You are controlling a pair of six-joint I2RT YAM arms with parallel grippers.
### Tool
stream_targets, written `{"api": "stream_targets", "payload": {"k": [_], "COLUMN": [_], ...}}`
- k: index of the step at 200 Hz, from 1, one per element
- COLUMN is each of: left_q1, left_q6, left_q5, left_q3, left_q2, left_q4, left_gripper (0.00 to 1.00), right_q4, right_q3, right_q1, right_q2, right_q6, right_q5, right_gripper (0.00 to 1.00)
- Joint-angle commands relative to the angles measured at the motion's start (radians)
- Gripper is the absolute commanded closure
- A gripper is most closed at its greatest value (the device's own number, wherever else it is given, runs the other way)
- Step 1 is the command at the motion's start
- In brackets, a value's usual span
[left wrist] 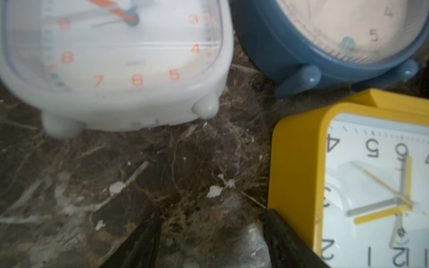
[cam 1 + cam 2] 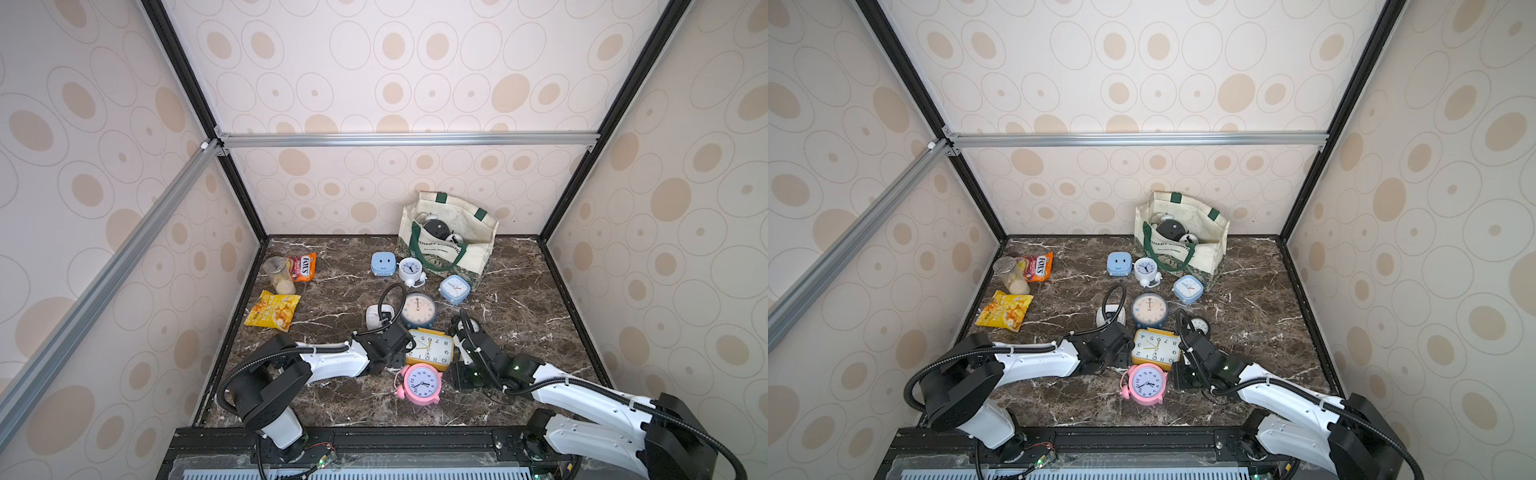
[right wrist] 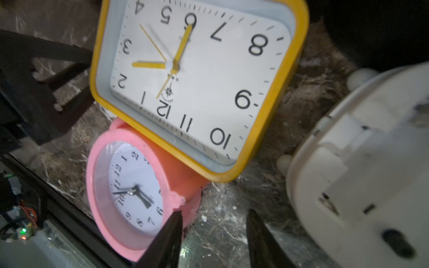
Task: Put the alarm clock into the canvas bag
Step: Adjust the alarm at the center of the board, then pick up the alarm from the center of the board.
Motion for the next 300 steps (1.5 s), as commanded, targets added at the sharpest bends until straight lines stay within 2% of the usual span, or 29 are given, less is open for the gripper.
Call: {"api": "stream_targets", "payload": {"k": [1,26,54,69,75,97,118,171,208,258,300], "left_q1": [0.027,0.045,0.048,0.058,0.065,0.108,0.132,0.145,0.154,0.168,0.176], "left_q6": [0.065,0.115,0.169,0.167,0.167,0.159,0.148,0.167,0.193,0.197,0.190], "left_q5": [0.055,0.086,0.124,0.128,0.130,0.133,0.139,0.162,0.171,0.176,0.185], "left_q3": [-0.003,-0.024,-0.039,-0.082,-0.101,-0.152,-0.186,-0.192,-0.164,-0.157,-0.171], "left_q2": [-0.028,-0.152,-0.292,-0.397,-0.438,-0.556,-0.610,-0.573,-0.565,-0.565,-0.546], "left_q4": [-0.006,-0.023,-0.101,-0.130,-0.140,-0.179,-0.179,-0.135,-0.150,-0.146,-0.137], "left_gripper": [0.28,0.22,0.08,0.04,0.03,0.02,0.02,0.02,0.02,0.02,0.02], "right_q4": [-0.060,-0.041,-0.044,-0.027,-0.023,-0.025,-0.009,0.076,0.051,-0.018,-0.003], "right_q3": [0.047,0.099,0.171,0.186,0.191,0.212,0.206,0.187,0.158,0.138,0.134], "right_q1": [0.013,0.052,0.061,0.072,0.074,0.078,0.082,0.085,0.126,0.229,0.312], "right_q2": [-0.080,-0.066,0.063,0.112,0.130,0.189,0.224,0.303,0.264,0.256,0.267], "right_q6": [-0.094,-0.228,-0.324,-0.356,-0.366,-0.361,-0.363,-0.364,-0.340,-0.304,-0.312], "right_q5": [-0.005,-0.067,-0.166,-0.207,-0.219,-0.167,-0.140,-0.233,-0.245,-0.076,-0.002], "right_gripper": [0.37,0.22,0.18,0.08,0.00,0.00,0.00,0.00,0.00,0.00,0.00]}}
